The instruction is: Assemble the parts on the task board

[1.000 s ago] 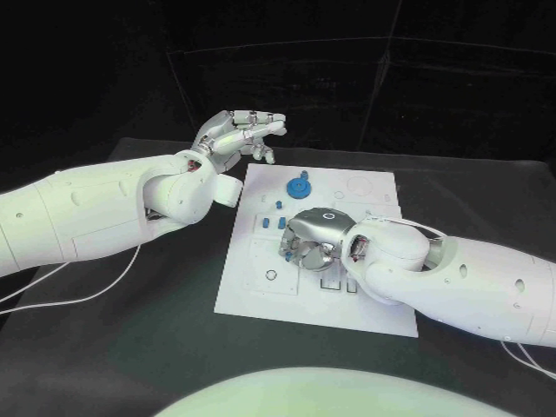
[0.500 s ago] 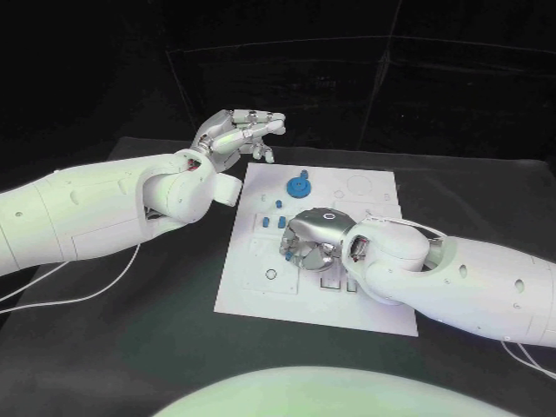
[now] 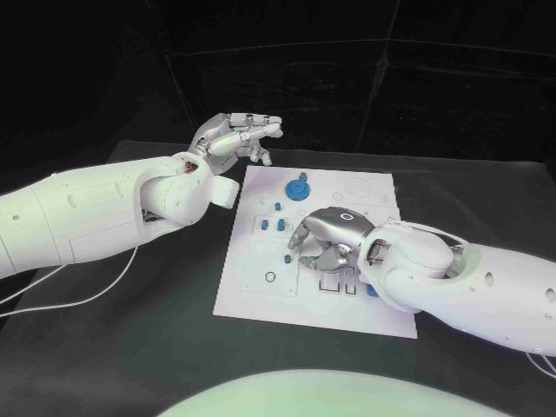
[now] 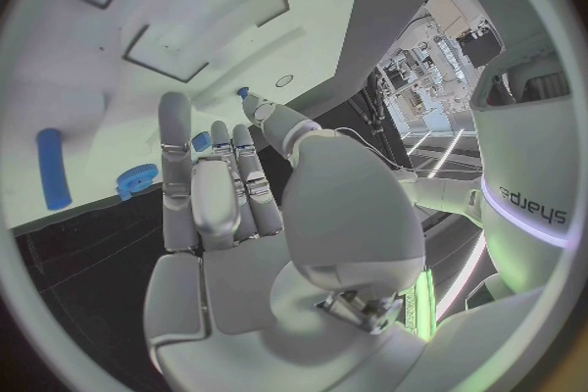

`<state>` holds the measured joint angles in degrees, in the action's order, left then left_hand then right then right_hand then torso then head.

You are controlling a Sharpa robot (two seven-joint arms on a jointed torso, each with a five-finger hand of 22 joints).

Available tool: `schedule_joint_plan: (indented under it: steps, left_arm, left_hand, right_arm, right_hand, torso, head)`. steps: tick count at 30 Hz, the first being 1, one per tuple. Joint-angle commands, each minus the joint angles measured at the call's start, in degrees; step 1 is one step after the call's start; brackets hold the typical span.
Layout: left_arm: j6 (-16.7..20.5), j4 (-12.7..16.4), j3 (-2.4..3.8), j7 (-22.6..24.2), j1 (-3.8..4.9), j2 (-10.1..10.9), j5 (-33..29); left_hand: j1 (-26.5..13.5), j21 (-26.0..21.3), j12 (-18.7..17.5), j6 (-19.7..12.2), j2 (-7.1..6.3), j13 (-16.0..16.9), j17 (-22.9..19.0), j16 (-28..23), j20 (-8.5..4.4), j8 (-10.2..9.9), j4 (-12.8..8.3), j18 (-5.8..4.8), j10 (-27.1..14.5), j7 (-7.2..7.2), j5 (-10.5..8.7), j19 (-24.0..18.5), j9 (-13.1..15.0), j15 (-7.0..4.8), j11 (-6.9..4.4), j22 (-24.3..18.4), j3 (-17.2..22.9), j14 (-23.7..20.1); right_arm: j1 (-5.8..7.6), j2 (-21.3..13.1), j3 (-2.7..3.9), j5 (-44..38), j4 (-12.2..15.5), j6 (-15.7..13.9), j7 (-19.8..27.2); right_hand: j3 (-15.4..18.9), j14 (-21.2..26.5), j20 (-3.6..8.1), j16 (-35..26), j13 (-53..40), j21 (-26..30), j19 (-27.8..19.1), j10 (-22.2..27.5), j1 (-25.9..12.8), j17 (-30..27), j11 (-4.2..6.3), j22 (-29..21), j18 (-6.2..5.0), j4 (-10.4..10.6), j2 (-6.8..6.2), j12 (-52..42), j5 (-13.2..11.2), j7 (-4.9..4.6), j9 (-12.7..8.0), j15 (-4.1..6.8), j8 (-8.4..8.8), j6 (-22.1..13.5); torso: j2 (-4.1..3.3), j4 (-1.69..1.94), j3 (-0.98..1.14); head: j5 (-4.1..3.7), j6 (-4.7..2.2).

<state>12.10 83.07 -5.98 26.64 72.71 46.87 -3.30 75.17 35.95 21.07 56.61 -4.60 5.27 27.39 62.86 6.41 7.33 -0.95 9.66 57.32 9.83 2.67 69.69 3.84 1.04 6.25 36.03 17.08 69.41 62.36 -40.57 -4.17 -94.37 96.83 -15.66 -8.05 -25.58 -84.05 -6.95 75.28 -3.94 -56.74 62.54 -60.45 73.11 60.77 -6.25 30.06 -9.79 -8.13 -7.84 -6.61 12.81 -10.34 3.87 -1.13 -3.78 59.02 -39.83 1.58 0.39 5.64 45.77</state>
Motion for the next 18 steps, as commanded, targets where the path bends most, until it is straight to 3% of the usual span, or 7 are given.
schedule_joint_plan:
  steps: [1, 5, 7, 9, 13, 18]
  left_arm:
    - [-0.73, -0.02, 0.04, 0.02, 0.09, 0.22, -0.14]
    - [-0.76, -0.03, 0.03, -0.02, 0.08, 0.42, -0.14]
    - [-0.89, -0.01, 0.03, -0.04, 0.08, 0.41, -0.14]
    - [-1.00, 0.04, 0.03, -0.06, 0.08, 0.39, -0.14]
    - [-1.14, 0.14, 0.03, -0.07, 0.08, 0.35, -0.14]
    - [-1.18, 0.09, 0.03, -0.02, 0.08, 0.29, -0.14]
  left_hand:
    - [-0.19, -0.32, 0.33, 0.00, 0.34, -0.06, -0.05, -0.08, 0.39, -0.33, -0.10, 0.70, -0.49, 0.42, 0.09, 0.09, -0.01, 0.24, 0.00, -0.05, -0.30, -0.22]
    - [-0.19, -0.32, 0.33, 0.00, 0.34, -0.06, -0.05, -0.08, 0.39, -0.33, -0.10, 0.70, -0.49, 0.42, 0.09, 0.09, -0.01, 0.24, 0.00, -0.05, -0.30, -0.22]
    - [-0.19, -0.32, 0.33, 0.00, 0.34, -0.06, -0.05, -0.08, 0.39, -0.33, -0.10, 0.70, -0.49, 0.42, 0.09, 0.09, -0.01, 0.24, 0.00, -0.05, -0.30, -0.22]
    - [-0.19, -0.32, 0.33, 0.00, 0.34, -0.06, -0.05, -0.08, 0.39, -0.33, -0.10, 0.70, -0.49, 0.42, 0.09, 0.09, -0.01, 0.24, 0.00, -0.05, -0.30, -0.22]
    - [-0.18, -0.35, 0.35, -0.03, 0.35, -0.06, -0.07, -0.08, 0.41, -0.33, -0.09, 0.69, -0.53, 0.44, 0.09, 0.10, 0.00, 0.25, 0.02, -0.07, -0.34, -0.23]
    - [-0.18, -0.37, 0.37, -0.05, 0.33, -0.07, -0.14, -0.10, 0.42, -0.33, -0.10, 0.69, -0.57, 0.44, 0.08, 0.10, 0.00, 0.27, 0.03, -0.09, -0.38, -0.26]
  right_arm:
    - [0.70, -2.00, 0.10, 3.48, 1.72, -4.53, 3.43]
    - [2.64, -5.21, 0.20, 5.47, 2.41, -3.94, 3.63]
    - [4.06, -6.71, 0.25, 6.29, 1.93, -2.89, 3.53]
    - [4.97, -7.77, 0.28, 6.69, 1.32, -2.06, 3.41]
    - [6.13, -9.58, 0.31, 6.72, -0.04, -0.50, 2.69]
    - [6.63, -10.53, 0.32, 6.21, -1.57, 2.36, 1.34]
  right_hand:
    - [0.92, -1.02, 0.13, 0.57, -0.01, -0.01, -0.13, -0.47, -0.22, 0.48, 0.02, -0.10, -0.85, 0.30, -0.64, -0.72, 2.35, 0.55, 0.05, 0.11, -0.15, 0.02]
    - [1.48, -1.16, 0.19, 0.93, 0.05, -0.04, -0.05, -0.52, -0.40, 1.08, 0.08, -0.13, -0.85, 0.54, -0.87, -1.06, 2.88, 0.63, 0.05, 0.14, -0.12, 0.01]
    - [1.87, -1.19, 0.21, 1.00, 0.07, -0.04, 0.00, -0.50, -0.46, 1.15, 0.16, -0.16, -0.85, 0.62, -1.07, -1.24, 2.95, 0.78, 0.02, 0.18, -0.04, -0.13]
    - [2.11, -1.28, 0.29, 1.23, 0.04, -0.14, 0.13, -0.94, -0.32, 1.47, 0.34, -0.04, -0.84, 0.68, -1.06, -1.68, 3.19, 0.97, -0.01, 0.30, 0.02, -0.32]
    - [2.50, -1.33, 0.42, 1.36, 0.10, -0.21, 0.22, -1.11, -0.10, 1.58, 0.53, 0.00, -0.84, 0.65, -1.30, -2.03, 3.33, 1.24, -0.06, 0.44, 0.14, -0.73]
    - [3.87, -1.26, 0.69, 1.20, 0.27, 0.06, 0.05, 0.02, 0.01, 1.09, 0.53, -0.36, -0.86, 0.90, -1.61, -2.00, 2.06, 1.42, -0.05, 0.33, 0.10, -1.28]
  torso:
    - [0.05, -0.04, -0.05]
    - [0.06, -0.08, -0.06]
    - [0.03, 0.01, -0.11]
    - [0.02, 0.04, -0.09]
    - [-0.05, 0.01, -0.09]
    - [-0.01, 0.01, -0.08]
  head:
    - [-0.33, -0.32]
    - [-1.03, -0.81]
    - [-2.04, -1.12]
    - [-2.50, -1.38]
    - [-3.17, -1.87]
    - [-3.96, -1.93]
